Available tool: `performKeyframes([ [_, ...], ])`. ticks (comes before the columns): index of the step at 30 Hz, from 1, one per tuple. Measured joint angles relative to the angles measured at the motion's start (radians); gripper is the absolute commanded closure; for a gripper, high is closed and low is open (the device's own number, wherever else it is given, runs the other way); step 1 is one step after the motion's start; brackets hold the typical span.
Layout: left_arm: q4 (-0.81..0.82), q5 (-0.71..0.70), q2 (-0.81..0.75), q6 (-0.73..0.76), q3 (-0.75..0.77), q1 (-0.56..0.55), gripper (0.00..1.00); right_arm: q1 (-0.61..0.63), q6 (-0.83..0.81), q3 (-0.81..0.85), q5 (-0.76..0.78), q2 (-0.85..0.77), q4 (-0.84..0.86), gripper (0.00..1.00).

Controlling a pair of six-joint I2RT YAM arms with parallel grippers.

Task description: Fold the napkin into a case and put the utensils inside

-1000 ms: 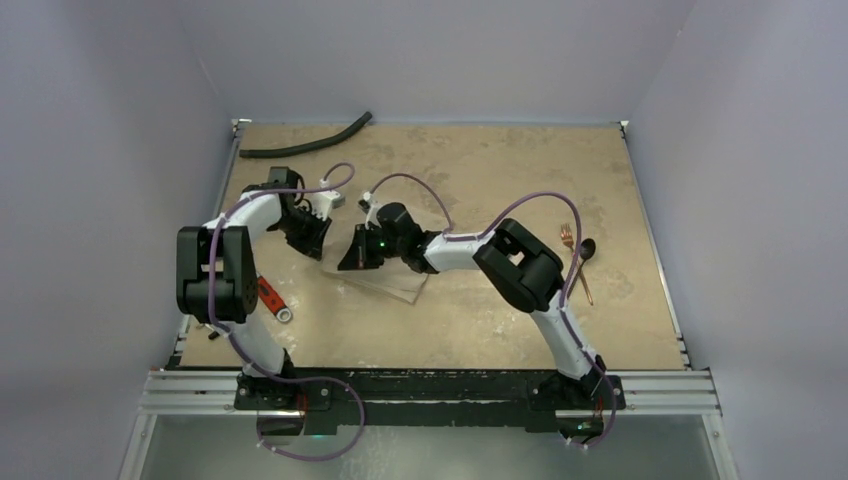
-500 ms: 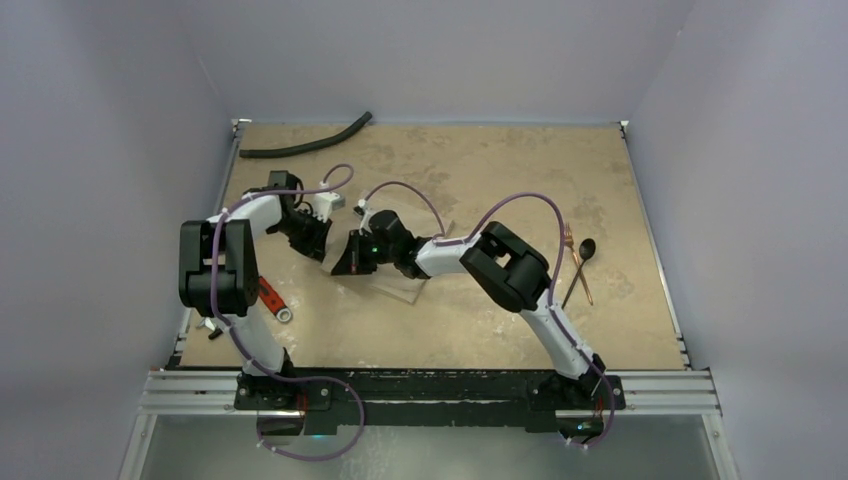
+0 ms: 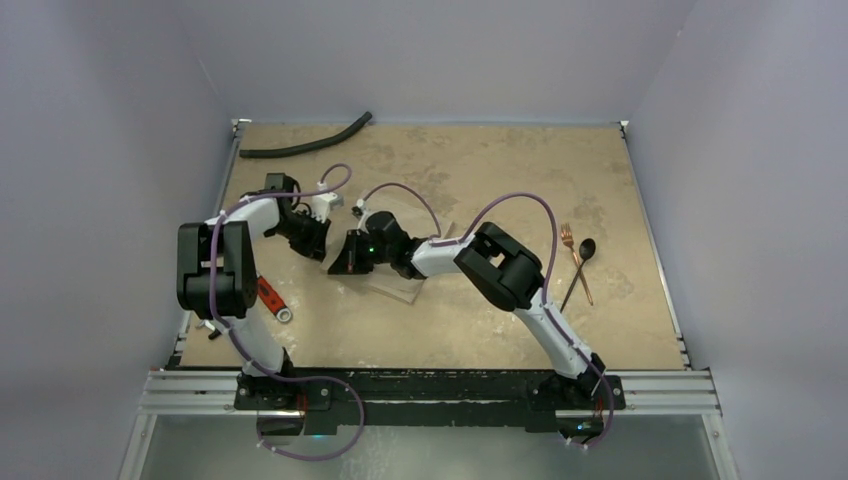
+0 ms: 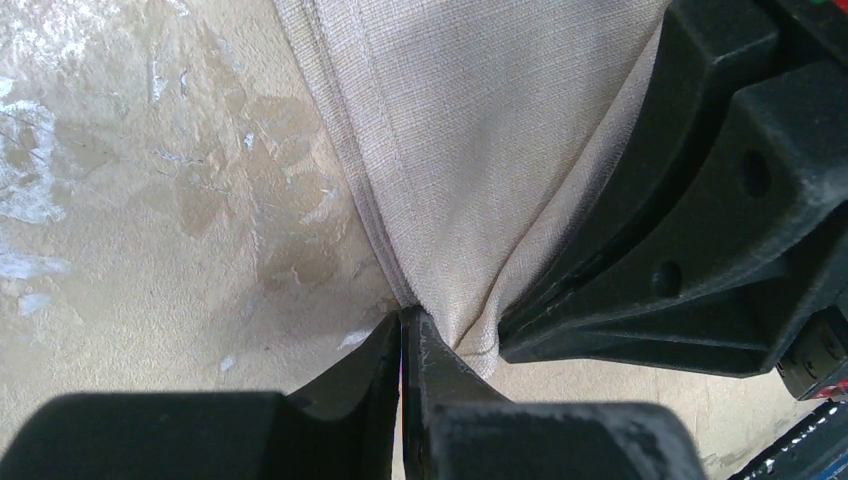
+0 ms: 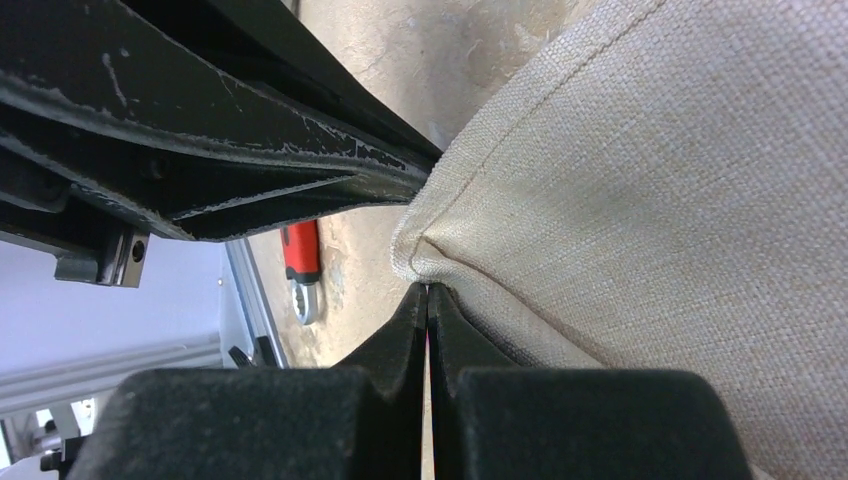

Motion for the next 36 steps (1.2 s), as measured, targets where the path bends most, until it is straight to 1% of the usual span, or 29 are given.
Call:
performKeyframes([
  [2, 0.004, 0.002, -0.003, 0.0, -0.004, 0.004, 0.95, 0.0, 0.003, -0.002, -0.001, 0.001, 0.0, 1.0],
  [3, 0.005, 0.005, -0.005, 0.001, -0.005, 0.006, 0.91, 0.0, 0.003, -0.007, -0.002, 0.0, 0.006, 1.0],
  [5, 0.001, 0.016, -0.007, 0.007, -0.006, 0.013, 0.78, -0.001, 0.0, -0.028, -0.004, -0.006, 0.022, 1.0],
  [7, -0.019, 0.026, -0.016, 0.021, -0.005, 0.019, 0.68, -0.005, -0.012, -0.062, -0.008, -0.028, 0.026, 1.0],
  [8, -0.037, 0.021, -0.027, 0.027, -0.005, 0.022, 0.58, -0.007, -0.021, -0.084, -0.012, -0.045, 0.023, 1.0],
  [11, -0.087, 0.014, -0.079, 0.04, 0.002, 0.032, 0.33, -0.012, -0.06, -0.126, -0.037, -0.079, 0.002, 1.0],
  [12, -0.1, 0.014, -0.101, 0.042, 0.01, 0.035, 0.27, -0.014, -0.076, -0.128, -0.046, -0.084, -0.008, 1.0],
  [13, -0.112, 0.015, -0.127, 0.041, 0.025, 0.036, 0.25, -0.015, -0.09, -0.128, -0.056, -0.086, -0.018, 1.0],
  [14, -0.12, 0.018, -0.153, 0.039, 0.045, 0.036, 0.2, -0.016, -0.099, -0.128, -0.064, -0.087, -0.024, 0.99],
  [16, -0.116, 0.03, -0.2, 0.031, 0.087, 0.036, 0.15, -0.019, -0.123, -0.127, -0.083, -0.093, -0.043, 0.88],
  [19, -0.101, 0.059, -0.239, 0.009, 0.128, 0.036, 0.12, -0.02, -0.168, -0.112, -0.088, -0.114, -0.111, 0.64],
  [20, -0.1, 0.069, -0.241, 0.0, 0.143, 0.036, 0.11, -0.02, -0.192, -0.103, -0.084, -0.131, -0.147, 0.6],
  [23, -0.118, 0.08, -0.216, -0.032, 0.219, 0.037, 0.11, -0.021, -0.271, -0.085, -0.068, -0.214, -0.256, 0.52],
  [26, -0.125, 0.101, -0.16, -0.055, 0.349, 0.048, 0.07, -0.029, -0.373, -0.084, -0.037, -0.369, -0.349, 0.47],
  [29, -0.133, 0.191, -0.098, -0.074, 0.488, 0.101, 0.06, -0.038, -0.497, -0.092, 0.037, -0.554, -0.412, 0.42],
  [31, -0.168, 0.249, -0.052, -0.065, 0.569, 0.134, 0.06, -0.042, -0.581, -0.117, 0.098, -0.672, -0.447, 0.39],
  [33, -0.214, 0.313, -0.009, -0.024, 0.626, 0.156, 0.05, -0.045, -0.673, -0.191, 0.172, -0.779, -0.456, 0.34],
  [35, -0.241, 0.349, -0.004, 0.026, 0.61, 0.16, 0.05, -0.046, -0.763, -0.311, 0.238, -0.874, -0.452, 0.25],
  [36, -0.241, 0.366, -0.016, 0.055, 0.573, 0.158, 0.04, -0.046, -0.806, -0.377, 0.269, -0.915, -0.459, 0.24],
])
